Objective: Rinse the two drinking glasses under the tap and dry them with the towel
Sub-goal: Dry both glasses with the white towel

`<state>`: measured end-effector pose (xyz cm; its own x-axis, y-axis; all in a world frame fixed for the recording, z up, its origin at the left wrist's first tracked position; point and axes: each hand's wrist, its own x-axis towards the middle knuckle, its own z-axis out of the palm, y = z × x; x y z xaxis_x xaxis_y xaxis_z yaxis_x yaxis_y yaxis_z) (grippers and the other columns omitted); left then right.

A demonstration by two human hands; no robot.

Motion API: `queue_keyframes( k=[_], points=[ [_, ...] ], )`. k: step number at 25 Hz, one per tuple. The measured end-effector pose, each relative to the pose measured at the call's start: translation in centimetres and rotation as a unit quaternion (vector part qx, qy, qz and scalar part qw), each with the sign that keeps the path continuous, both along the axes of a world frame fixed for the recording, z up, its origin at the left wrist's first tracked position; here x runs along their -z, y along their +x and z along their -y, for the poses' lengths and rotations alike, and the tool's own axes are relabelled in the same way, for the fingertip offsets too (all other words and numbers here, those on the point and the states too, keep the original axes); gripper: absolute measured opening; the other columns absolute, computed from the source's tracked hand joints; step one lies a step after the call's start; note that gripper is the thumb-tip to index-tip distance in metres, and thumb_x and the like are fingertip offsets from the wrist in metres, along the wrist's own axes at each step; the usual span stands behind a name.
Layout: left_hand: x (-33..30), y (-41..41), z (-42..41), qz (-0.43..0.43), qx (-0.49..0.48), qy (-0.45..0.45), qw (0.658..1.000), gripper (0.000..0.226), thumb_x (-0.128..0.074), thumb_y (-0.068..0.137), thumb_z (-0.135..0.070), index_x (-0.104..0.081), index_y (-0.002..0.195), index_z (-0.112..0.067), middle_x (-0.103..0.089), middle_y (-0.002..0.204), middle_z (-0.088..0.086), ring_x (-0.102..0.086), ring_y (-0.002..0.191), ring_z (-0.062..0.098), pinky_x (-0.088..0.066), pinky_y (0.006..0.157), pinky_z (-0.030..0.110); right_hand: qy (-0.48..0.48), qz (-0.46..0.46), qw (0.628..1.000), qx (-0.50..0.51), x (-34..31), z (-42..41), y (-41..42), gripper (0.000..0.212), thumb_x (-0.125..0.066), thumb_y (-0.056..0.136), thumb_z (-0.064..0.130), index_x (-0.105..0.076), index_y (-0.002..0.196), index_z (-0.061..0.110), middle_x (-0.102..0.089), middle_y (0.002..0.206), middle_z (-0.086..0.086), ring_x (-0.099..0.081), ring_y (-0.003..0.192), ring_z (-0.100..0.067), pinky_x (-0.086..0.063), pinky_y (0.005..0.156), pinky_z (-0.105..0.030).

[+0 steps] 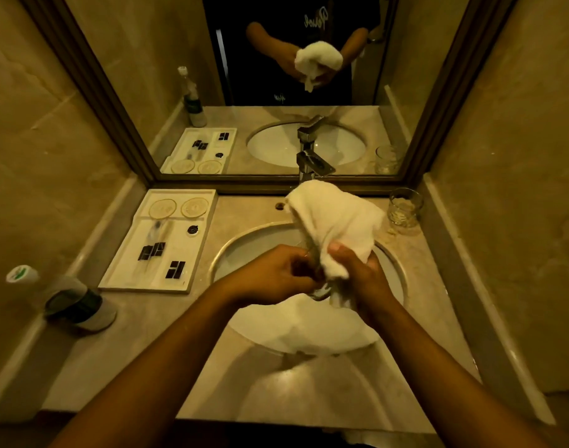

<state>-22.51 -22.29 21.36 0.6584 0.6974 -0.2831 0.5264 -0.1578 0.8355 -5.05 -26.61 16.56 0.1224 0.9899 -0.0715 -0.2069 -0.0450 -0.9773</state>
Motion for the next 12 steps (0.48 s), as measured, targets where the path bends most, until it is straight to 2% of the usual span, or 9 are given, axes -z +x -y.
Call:
queue_keyframes(
  k=[1, 3, 4, 6, 7, 8, 10, 11, 12],
  points=[
    [0.2, 0.3, 0.2, 0.013, -0.008, -0.030, 0.999, 0.019, -0.066, 0.094, -0.014, -0.068, 0.113, -0.017, -0.075, 0.102, 0.001, -0.067, 0.064, 0.001, -0.045, 0.046, 0.019, 0.029, 0.063, 0.997, -0.013, -0.3, 0.3, -0.2, 0.052, -0.070, 0.070, 0.048, -0.061, 0.113, 0.021, -0.073, 0.087, 0.002, -0.070, 0.069, -0.012, -0.056, 0.057, -0.027],
    [0.6, 0.5, 0.5, 0.047, -0.029, -0.059, 0.997, 0.030, -0.067, 0.093, -0.010, -0.063, 0.119, -0.024, -0.075, 0.102, -0.004, -0.073, 0.079, 0.012, -0.047, 0.045, 0.028, 0.035, 0.148, 0.987, -0.052, -1.1, 0.7, -0.2, 0.058, -0.073, 0.070, 0.048, -0.059, 0.118, 0.019, -0.070, 0.083, 0.001, -0.066, 0.058, -0.010, -0.051, 0.048, -0.025],
    [0.7, 0.6, 0.5, 0.058, -0.037, -0.060, 0.996, 0.033, -0.068, 0.091, -0.007, -0.063, 0.117, -0.028, -0.075, 0.103, -0.005, -0.074, 0.085, 0.017, -0.052, 0.051, 0.031, 0.022, 0.163, 0.984, -0.072, -1.6, 0.8, 0.0, 0.057, -0.075, 0.071, 0.046, -0.059, 0.119, 0.020, -0.070, 0.082, 0.002, -0.065, 0.057, -0.009, -0.049, 0.047, -0.024],
    [1.1, 0.4, 0.6, 0.066, -0.024, -0.051, 0.996, 0.030, -0.067, 0.091, -0.004, -0.066, 0.115, -0.023, -0.076, 0.108, 0.001, -0.074, 0.095, 0.019, -0.062, 0.080, 0.034, -0.018, 0.121, 0.988, -0.090, -2.1, 0.4, 1.1, 0.045, -0.073, 0.074, 0.036, -0.062, 0.116, 0.024, -0.073, 0.086, 0.004, -0.069, 0.067, -0.010, -0.053, 0.054, -0.024],
    [1.1, 0.2, 0.6, 0.071, -0.002, -0.049, 0.996, 0.026, -0.065, 0.093, -0.003, -0.069, 0.115, -0.016, -0.077, 0.109, 0.004, -0.074, 0.099, 0.017, -0.061, 0.087, 0.037, -0.054, 0.044, 0.994, -0.089, -2.1, 0.1, 1.9, 0.040, -0.069, 0.076, 0.033, -0.066, 0.114, 0.023, -0.075, 0.089, 0.003, -0.071, 0.075, -0.012, -0.056, 0.061, -0.025],
    [0.8, 0.0, 0.6, 0.082, 0.019, -0.053, 0.995, 0.023, -0.063, 0.094, -0.002, -0.070, 0.115, -0.011, -0.077, 0.109, 0.006, -0.073, 0.101, 0.016, -0.063, 0.081, 0.037, -0.100, -0.082, 0.987, -0.092, -1.9, -0.1, 2.6, 0.039, -0.066, 0.077, 0.033, -0.069, 0.113, 0.020, -0.076, 0.097, -0.001, -0.071, 0.085, -0.018, -0.056, 0.073, -0.029],
    [-0.1, 0.0, 0.7, 0.119, 0.057, -0.066, 0.989, 0.023, -0.061, 0.096, -0.001, -0.069, 0.115, -0.010, -0.076, 0.111, 0.008, -0.073, 0.104, 0.021, -0.060, 0.054, 0.034, -0.158, -0.332, 0.920, -0.137, -1.0, -0.1, 3.4, 0.055, -0.058, 0.085, 0.044, -0.063, 0.131, 0.016, -0.063, 0.133, -0.013, -0.059, 0.115, -0.030, -0.041, 0.103, -0.042],
    [-0.4, 0.1, 0.7, 0.132, 0.068, -0.062, 0.987, 0.024, -0.061, 0.096, -0.002, -0.068, 0.115, -0.014, -0.075, 0.112, 0.008, -0.072, 0.104, 0.024, -0.057, 0.049, 0.034, -0.168, -0.405, 0.886, -0.149, -0.2, 0.1, 3.2, 0.063, -0.052, 0.089, 0.051, -0.052, 0.142, 0.017, -0.048, 0.148, -0.015, -0.050, 0.128, -0.034, -0.032, 0.112, -0.049],
    [-0.6, 0.3, 0.6, 0.133, 0.074, -0.046, 0.987, 0.024, -0.061, 0.096, -0.003, -0.068, 0.115, -0.017, -0.075, 0.113, 0.006, -0.072, 0.103, 0.025, -0.057, 0.049, 0.035, -0.166, -0.452, 0.862, -0.161, 0.6, 0.3, 2.8, 0.067, -0.047, 0.092, 0.055, -0.043, 0.148, 0.018, -0.037, 0.155, -0.015, -0.043, 0.135, -0.038, -0.027, 0.115, -0.053]
  ],
)
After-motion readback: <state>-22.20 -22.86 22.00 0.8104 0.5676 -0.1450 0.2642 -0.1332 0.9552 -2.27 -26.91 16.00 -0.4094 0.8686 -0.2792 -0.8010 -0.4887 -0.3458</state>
